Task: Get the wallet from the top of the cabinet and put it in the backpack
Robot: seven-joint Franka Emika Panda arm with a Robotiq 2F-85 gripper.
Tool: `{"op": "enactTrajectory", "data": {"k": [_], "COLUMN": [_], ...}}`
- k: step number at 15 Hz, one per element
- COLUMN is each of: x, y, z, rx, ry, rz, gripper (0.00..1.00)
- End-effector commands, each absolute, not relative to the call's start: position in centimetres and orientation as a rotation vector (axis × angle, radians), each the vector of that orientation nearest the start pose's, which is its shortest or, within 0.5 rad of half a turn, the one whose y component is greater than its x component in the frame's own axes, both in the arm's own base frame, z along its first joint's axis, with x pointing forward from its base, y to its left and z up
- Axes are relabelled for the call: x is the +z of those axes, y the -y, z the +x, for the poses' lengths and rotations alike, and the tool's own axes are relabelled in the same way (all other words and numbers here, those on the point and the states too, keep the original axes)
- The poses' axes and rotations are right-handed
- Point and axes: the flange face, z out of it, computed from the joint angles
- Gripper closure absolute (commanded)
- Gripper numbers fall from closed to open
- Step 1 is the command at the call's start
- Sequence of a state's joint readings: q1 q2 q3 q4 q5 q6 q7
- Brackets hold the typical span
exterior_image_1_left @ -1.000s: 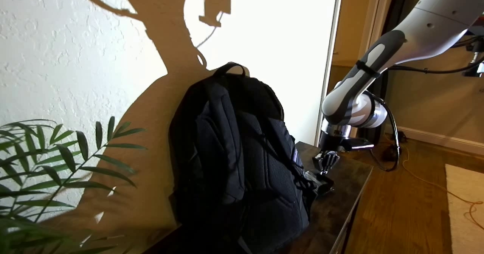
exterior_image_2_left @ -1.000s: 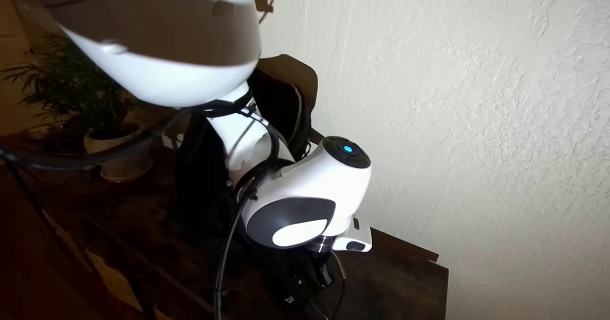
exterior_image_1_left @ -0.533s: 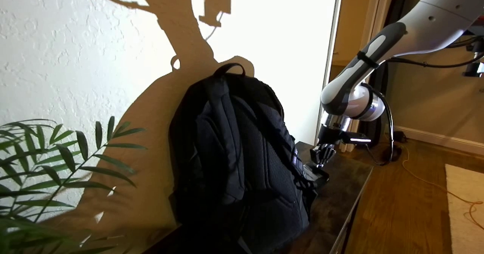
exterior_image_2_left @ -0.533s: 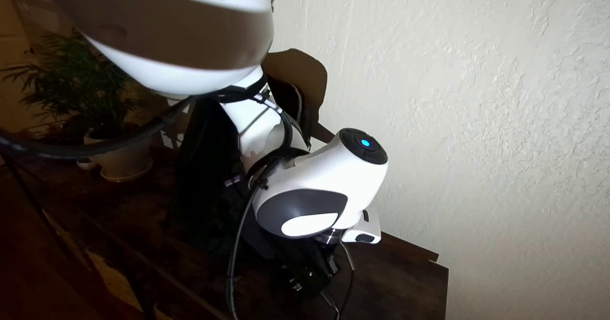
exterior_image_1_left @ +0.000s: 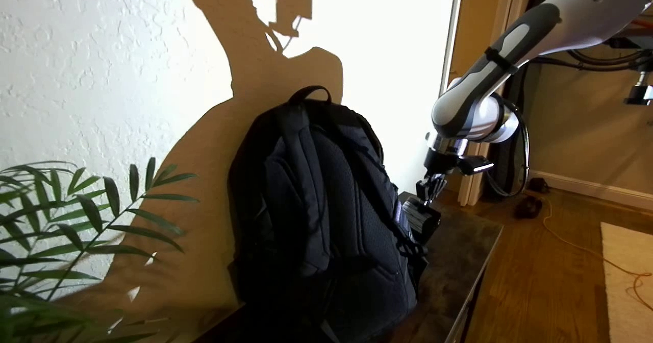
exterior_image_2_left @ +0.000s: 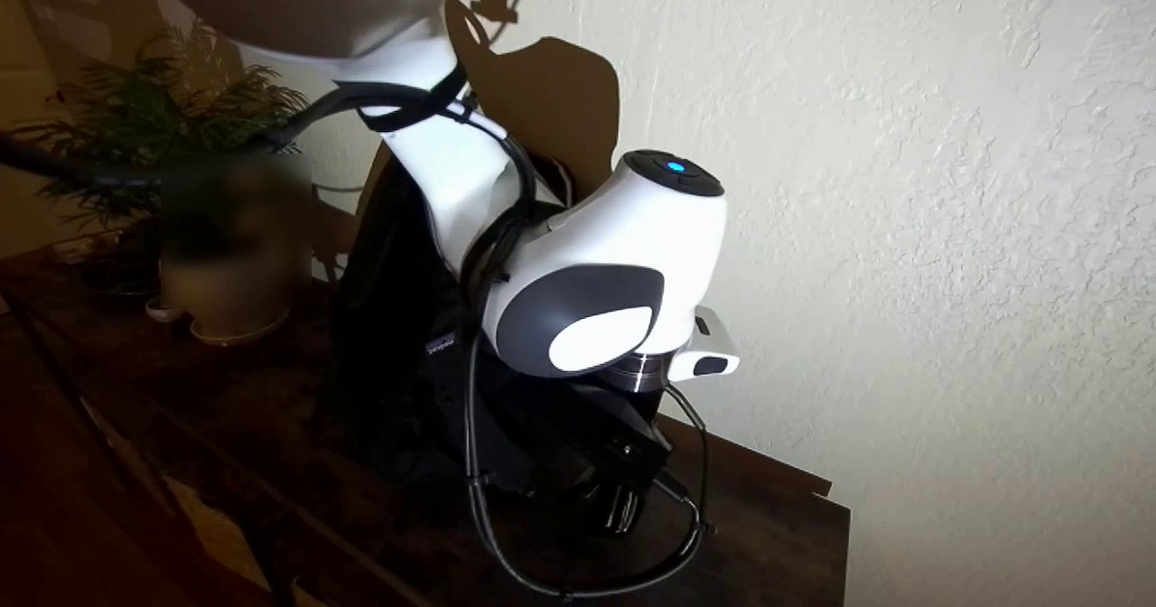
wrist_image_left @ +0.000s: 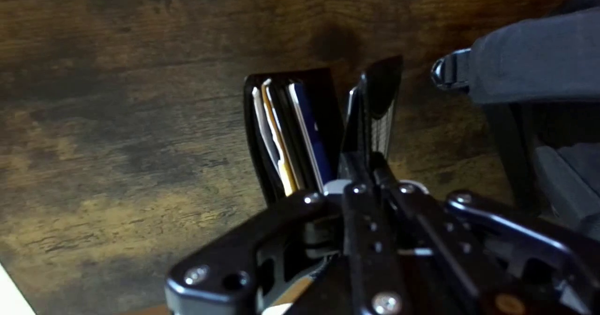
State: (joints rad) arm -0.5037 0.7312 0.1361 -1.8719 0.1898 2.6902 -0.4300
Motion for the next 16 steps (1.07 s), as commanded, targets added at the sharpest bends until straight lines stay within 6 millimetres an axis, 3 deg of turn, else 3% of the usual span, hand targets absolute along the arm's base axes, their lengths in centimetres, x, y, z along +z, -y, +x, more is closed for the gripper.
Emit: {"op": "enactTrajectory", "data": {"k": [1,6,16], "x": [13.1,9.5,10.7], "y": [21.7,18.5,14.7], "z": [57.7,55.7,54.9], "rx": [-0.166,-0.009,-0.067], "ry": [-0.025,0.25,0.357], "rz": [-3.145,-3.256,-3.241], "gripper": [0.99,0.99,0.99]}}
